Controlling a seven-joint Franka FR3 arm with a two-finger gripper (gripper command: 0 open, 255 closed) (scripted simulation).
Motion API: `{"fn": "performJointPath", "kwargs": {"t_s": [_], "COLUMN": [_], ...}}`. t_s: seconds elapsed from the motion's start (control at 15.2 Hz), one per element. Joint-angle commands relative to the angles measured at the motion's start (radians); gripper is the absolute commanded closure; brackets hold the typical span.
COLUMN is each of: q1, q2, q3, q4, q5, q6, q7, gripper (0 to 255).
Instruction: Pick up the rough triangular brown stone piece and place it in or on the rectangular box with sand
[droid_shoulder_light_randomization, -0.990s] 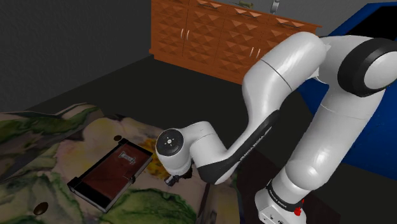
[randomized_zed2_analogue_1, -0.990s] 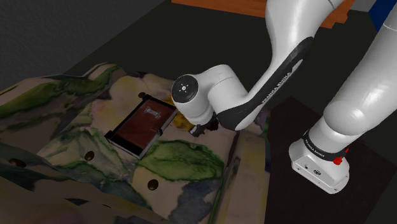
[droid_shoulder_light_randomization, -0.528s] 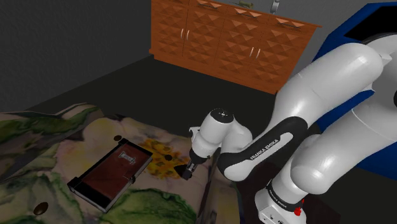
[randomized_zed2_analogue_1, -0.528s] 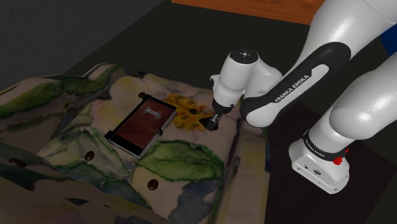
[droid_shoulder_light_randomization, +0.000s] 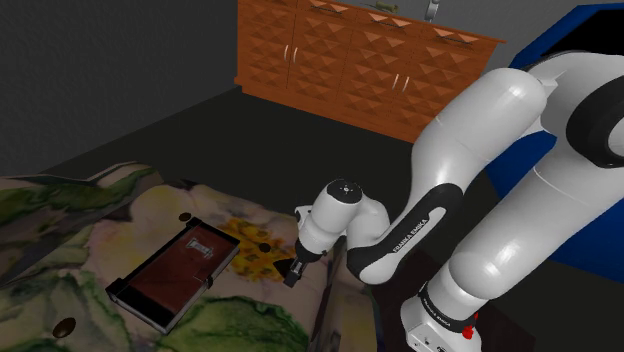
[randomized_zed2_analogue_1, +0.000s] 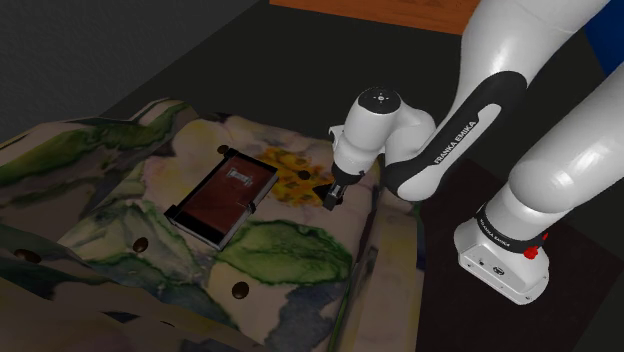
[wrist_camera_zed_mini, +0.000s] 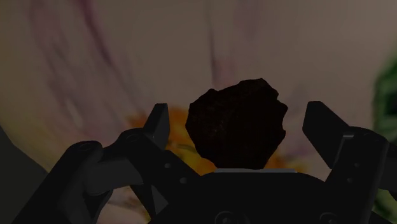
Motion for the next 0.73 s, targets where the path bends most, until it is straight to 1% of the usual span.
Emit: {"fn": "performJointPath", "kwargs": {"t_s": [0.0,0.2,0.26,0.59,0.66], "q1": [-0.005,-0.005,-0.005,-0.002,-0.005], "q2": [0.004,0.004,0.004,0.002,0.004], "q3": [0.001,0.001,0.001,0.0,0.002], "q4": [0.001,0.001,0.001,-0.001,0.0], "q5": [-0.013,-0.013,-0.013,-0.005,-0.015], "q6": [0.002,0.002,0.002,0.003,0.003], "q7": [0.009,0.009,0.009,0.003,0.011], "gripper": [0,0,255,255,255]}}
